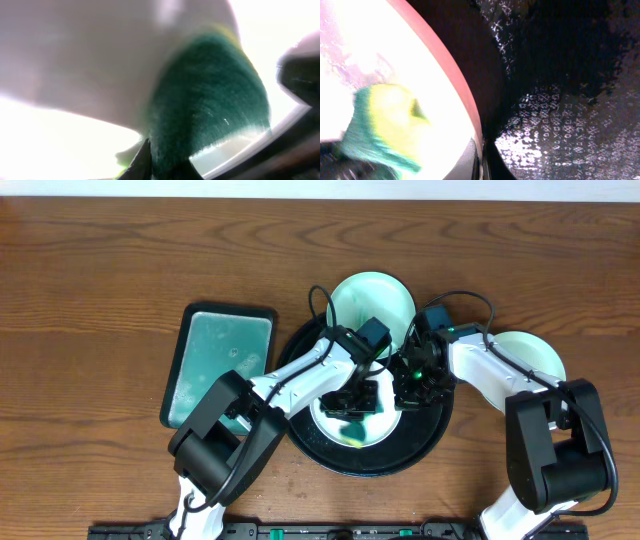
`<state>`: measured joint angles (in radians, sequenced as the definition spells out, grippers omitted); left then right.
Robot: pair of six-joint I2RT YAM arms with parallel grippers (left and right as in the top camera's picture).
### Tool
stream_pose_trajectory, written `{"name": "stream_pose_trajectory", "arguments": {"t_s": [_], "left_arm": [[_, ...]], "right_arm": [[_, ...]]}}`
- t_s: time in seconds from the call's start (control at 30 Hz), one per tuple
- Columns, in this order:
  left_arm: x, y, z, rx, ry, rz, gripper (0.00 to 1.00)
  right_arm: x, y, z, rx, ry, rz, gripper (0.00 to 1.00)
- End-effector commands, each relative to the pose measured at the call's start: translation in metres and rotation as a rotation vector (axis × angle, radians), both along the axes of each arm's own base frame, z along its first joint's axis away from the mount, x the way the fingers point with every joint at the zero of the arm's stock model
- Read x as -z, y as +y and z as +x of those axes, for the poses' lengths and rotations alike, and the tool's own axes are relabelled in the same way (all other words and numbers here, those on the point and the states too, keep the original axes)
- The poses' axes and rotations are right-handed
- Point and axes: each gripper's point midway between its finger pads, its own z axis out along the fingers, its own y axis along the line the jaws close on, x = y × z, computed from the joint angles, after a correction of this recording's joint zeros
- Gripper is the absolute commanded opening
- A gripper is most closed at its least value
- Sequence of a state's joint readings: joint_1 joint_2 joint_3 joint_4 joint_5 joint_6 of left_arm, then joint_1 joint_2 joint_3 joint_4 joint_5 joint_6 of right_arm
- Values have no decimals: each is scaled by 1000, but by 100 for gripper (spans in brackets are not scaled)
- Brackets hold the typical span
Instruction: Clean dirty plates on tray and stack at the side
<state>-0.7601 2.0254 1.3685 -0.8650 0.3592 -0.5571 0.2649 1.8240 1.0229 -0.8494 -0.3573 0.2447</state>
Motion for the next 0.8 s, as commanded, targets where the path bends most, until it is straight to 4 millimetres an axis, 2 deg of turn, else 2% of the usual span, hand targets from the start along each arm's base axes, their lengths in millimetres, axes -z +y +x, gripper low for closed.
{"name": "stream_pose_trajectory", "arguments": {"t_s": [0.0,0.07,0.13,0.37,0.47,0.57,0.63,0.67,0.77], "left_arm": [[9,70,41,-15,-239,369,7],[-1,93,59,4,-350,507,7],[-9,103,71,21,-416,572,7],[-22,101,91,12,-447,543,7],[-11,73,83,-28,-355,363,7],[-5,11,60,-53,-172,15,7],[-14,-32,43,-44,-42,-236,8],[-19,-48,36,-31,-1,-320,7],[-22,-66,23,-3,61,-402,7]], "right_arm": [[10,-18,-1,1,6,-92,1],[10,-18,-1,1,5,-95,1],[10,-18,0,1,2,-95,1],[10,-18,0,1,0,-94,1],[10,-18,0,1,0,-94,1],[10,-18,0,1,0,-94,1],[10,-18,0,1,-1,-94,1],[10,-18,0,1,-1,-94,1],[10,-18,0,1,-1,-94,1]]}}
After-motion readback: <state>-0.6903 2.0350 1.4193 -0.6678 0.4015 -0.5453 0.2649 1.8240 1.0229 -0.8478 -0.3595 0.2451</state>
